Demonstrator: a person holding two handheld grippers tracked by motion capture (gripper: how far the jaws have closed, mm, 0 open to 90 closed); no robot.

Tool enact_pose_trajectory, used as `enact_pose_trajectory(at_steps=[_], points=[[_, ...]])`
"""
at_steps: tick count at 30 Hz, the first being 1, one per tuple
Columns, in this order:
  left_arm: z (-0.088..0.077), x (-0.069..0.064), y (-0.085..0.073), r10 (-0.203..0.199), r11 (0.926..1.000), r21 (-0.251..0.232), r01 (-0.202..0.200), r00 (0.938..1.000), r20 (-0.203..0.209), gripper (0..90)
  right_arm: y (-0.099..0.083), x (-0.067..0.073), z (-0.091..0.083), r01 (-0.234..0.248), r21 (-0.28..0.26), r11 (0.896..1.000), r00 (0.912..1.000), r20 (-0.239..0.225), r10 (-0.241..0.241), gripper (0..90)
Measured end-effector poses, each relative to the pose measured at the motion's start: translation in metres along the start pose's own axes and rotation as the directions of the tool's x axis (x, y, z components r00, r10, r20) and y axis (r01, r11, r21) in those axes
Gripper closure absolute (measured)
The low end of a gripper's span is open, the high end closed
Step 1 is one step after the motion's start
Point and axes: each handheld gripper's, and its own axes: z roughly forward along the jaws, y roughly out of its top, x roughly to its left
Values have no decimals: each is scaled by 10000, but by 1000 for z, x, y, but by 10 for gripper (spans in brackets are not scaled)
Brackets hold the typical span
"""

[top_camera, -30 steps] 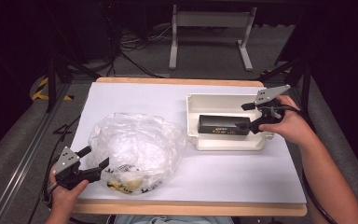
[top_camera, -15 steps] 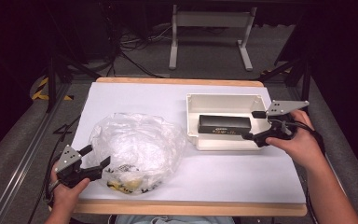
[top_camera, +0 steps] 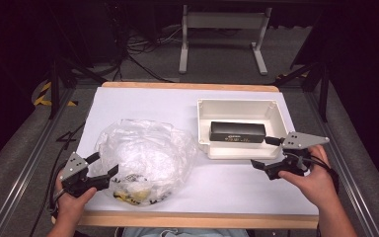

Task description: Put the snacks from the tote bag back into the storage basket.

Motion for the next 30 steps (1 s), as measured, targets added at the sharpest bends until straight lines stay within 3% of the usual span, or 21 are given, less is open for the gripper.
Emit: enact_pose_trajectory(at_steps=[4, 10, 12, 15, 18, 24, 30], points=[[-1, 1, 1, 43, 10000, -25, -43, 10000, -41, 184, -11, 7, -3, 82, -276, 9996, 9999, 126, -78, 94], [-2, 3, 0, -36, 10000, -12, 36, 10000, -36, 183, -37, 14, 1, -444, -771, 9960, 9990, -138, 435, 94], [-2, 3, 0, -37, 10000, 3, 37, 10000, -7, 183, -46, 14, 6, -568, -603, 9966, 9980, -318, 549, 96], [-1, 3, 0, 2, 10000, 40, -2, 10000, 25, 183, -53, 14, 10, -390, -530, 9978, 9991, -214, 379, 98], [0, 1, -1, 11, 9999, 119, -12, 10000, 73, 183, -64, 15, 17, -521, -936, 9942, 9986, -144, 510, 98], [1, 1, -2, 50, 9998, 189, -53, 9999, 163, 183, -79, 17, 29, -306, -849, 9959, 9992, 214, 325, 99], [0, 4, -4, 67, 9998, 183, -71, 9998, 194, 182, -90, 18, 38, -570, -678, 9961, 9982, 161, 582, 102]])
